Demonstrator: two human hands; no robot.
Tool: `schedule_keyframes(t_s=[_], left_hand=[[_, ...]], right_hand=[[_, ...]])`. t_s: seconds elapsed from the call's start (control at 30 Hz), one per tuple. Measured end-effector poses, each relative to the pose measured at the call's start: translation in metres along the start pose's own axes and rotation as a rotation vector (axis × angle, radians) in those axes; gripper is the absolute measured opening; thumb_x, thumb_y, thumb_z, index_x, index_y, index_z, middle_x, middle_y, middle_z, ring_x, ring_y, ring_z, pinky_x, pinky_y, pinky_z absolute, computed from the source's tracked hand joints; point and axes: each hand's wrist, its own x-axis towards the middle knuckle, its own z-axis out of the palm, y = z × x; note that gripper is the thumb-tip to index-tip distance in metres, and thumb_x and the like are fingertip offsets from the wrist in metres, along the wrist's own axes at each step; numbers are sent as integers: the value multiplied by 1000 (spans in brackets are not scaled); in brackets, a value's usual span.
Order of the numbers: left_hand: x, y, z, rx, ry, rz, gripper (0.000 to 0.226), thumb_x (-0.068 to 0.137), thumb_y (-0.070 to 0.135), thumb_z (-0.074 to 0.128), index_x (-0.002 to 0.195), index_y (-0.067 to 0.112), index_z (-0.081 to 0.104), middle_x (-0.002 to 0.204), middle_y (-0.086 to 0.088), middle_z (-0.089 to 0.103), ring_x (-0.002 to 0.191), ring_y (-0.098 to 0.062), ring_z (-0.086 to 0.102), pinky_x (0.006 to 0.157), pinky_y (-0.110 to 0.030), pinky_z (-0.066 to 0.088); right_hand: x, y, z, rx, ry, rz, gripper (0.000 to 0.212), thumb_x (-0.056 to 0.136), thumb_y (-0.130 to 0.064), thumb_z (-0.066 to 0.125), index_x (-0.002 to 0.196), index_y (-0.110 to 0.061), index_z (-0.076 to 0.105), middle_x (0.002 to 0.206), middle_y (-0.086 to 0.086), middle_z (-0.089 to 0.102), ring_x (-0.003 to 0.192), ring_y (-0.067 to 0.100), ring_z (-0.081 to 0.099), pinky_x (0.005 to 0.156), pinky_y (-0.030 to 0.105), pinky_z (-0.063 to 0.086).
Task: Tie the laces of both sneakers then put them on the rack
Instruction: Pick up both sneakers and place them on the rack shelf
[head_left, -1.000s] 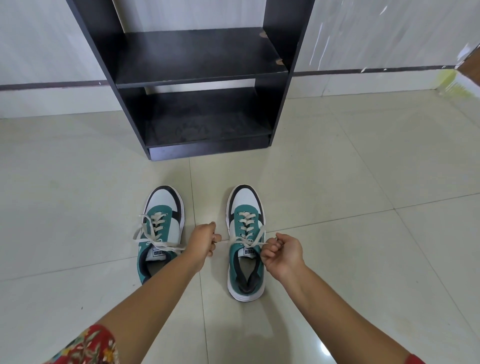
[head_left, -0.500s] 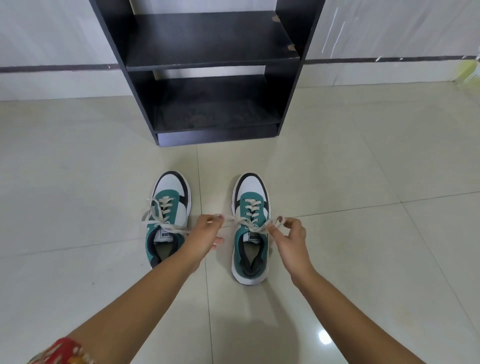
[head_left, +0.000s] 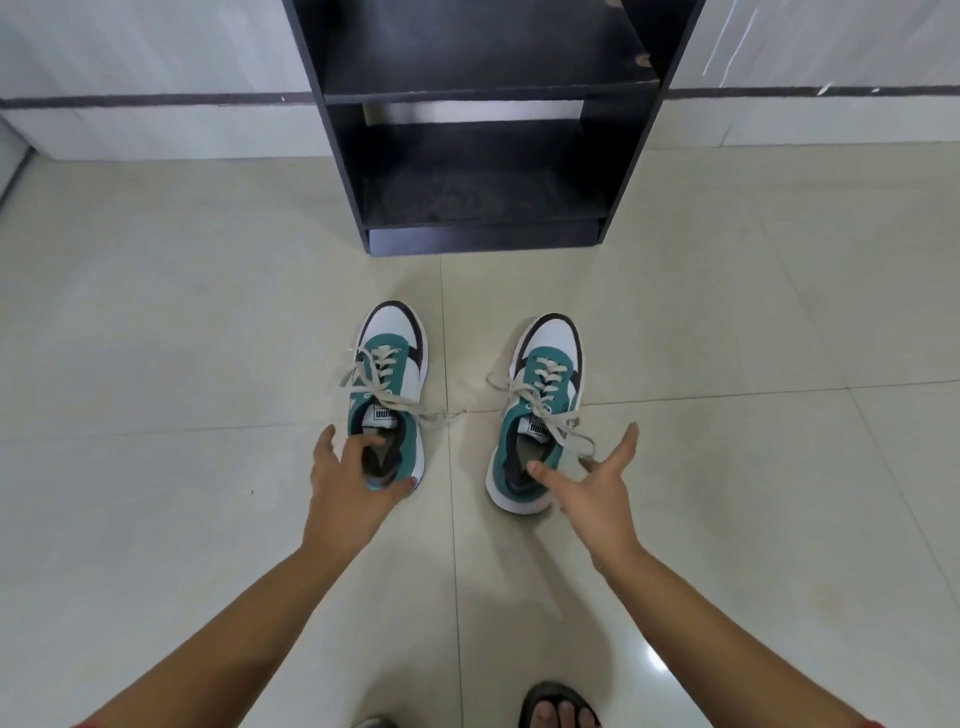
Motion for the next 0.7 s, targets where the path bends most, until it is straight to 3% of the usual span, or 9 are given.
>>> schedule_keyframes(t_s=[0.07,0.13,0.2,0.33,0.4,0.5,0.63,0.7], left_hand=[[0,-2,2,0,-66,60,60,67,23,81,119,17,51,150,-10,24,127,-30,42,101,-37,39],[0,-1,3,35,-85,120,59,67,23,81,119,15,53,140,-7,36,113,-27,52,91,-33,45],[2,2,1,74,-104,132,54,66,20,81,115,15,57,129,-3,43,98,-20,52,83,-28,44],[9,3,-4,160,-124,155,35,68,19,78,100,16,66,105,0,55,84,-17,53,67,-18,39],[9,4,-3,146,-96,172,20,68,18,77,83,20,65,93,-2,58,78,-19,55,57,-15,34],[10,8,0,94,-53,183,28,65,17,79,64,23,51,84,-5,59,71,-20,55,52,-16,32],[14,18,-1,46,-24,223,25,63,15,81,71,7,59,80,-5,63,71,-22,58,55,-17,37],[14,24,-1,46,-31,256,23,64,17,80,75,8,62,79,-2,64,72,-21,59,57,-16,39]], right_hand=[[-5,-2,0,-91,2,-83,102,77,-34,75,147,-42,2,121,1,57,99,27,64,87,32,48],[-7,3,5,-153,-73,-113,68,75,-39,74,132,-51,37,131,-3,49,104,23,62,92,36,50],[-9,6,13,-119,-178,-15,51,71,-38,77,117,-46,56,132,2,45,105,22,59,91,35,49],[-2,6,24,-338,-231,-105,49,71,-39,76,117,-33,60,110,-7,61,97,14,59,81,27,46],[5,1,25,-488,-187,-181,34,71,-42,72,102,-30,64,102,-8,70,93,16,64,76,30,50],[17,-4,27,-561,-112,-233,21,72,-41,69,81,-23,62,86,-6,71,78,16,64,66,31,52],[25,-9,27,-573,-39,-311,22,70,-37,66,75,-17,59,76,-4,67,68,18,61,55,28,44],[27,-12,28,-573,-24,-346,22,69,-36,65,74,-16,57,73,-4,66,66,18,60,53,28,42]])
